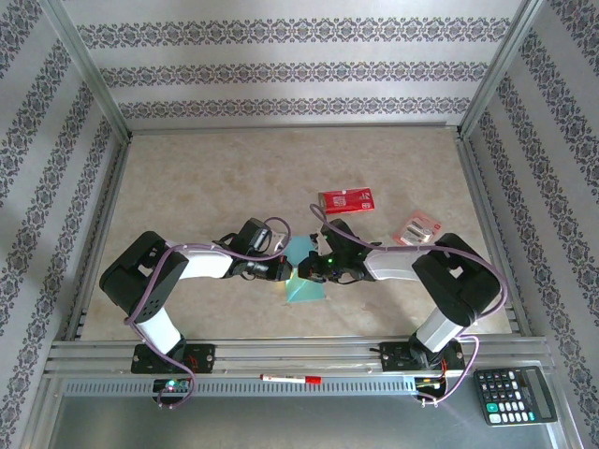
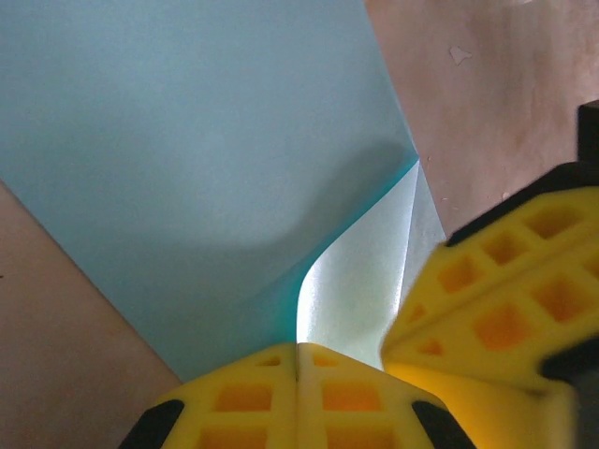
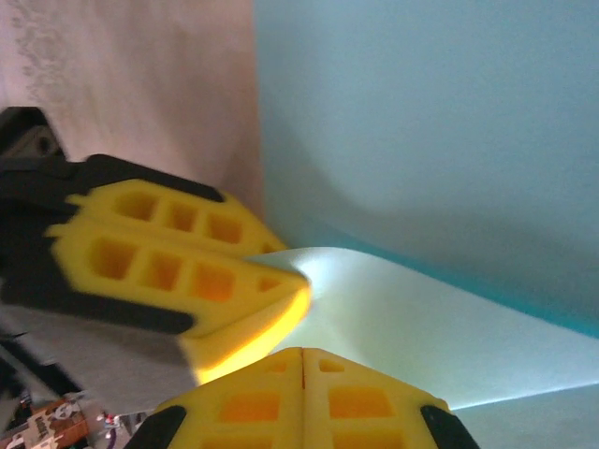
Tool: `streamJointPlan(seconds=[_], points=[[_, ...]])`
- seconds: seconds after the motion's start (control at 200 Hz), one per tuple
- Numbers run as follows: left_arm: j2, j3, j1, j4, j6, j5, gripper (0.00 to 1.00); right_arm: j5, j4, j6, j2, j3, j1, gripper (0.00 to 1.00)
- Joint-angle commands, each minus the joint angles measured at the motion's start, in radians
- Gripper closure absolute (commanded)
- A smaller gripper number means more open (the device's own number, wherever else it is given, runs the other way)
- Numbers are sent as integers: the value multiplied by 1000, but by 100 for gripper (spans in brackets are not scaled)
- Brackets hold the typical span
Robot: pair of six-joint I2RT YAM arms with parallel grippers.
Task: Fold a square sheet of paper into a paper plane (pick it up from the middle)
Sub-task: Fold the triangle a second time at the center of the table.
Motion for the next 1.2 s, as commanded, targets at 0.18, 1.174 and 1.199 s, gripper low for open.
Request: streamJointPlan(seconds=[0.18,1.174,1.199], points=[[60,-20,10,-87,13,-66,100,22,-11,-25,40,-31,-72,96],[64,-19,10,-97,20,-69,100,5,24,56,2,-5,34,96],[65,-18,8,-97,21,-69,100,7,26,61,2,-5,40,96]])
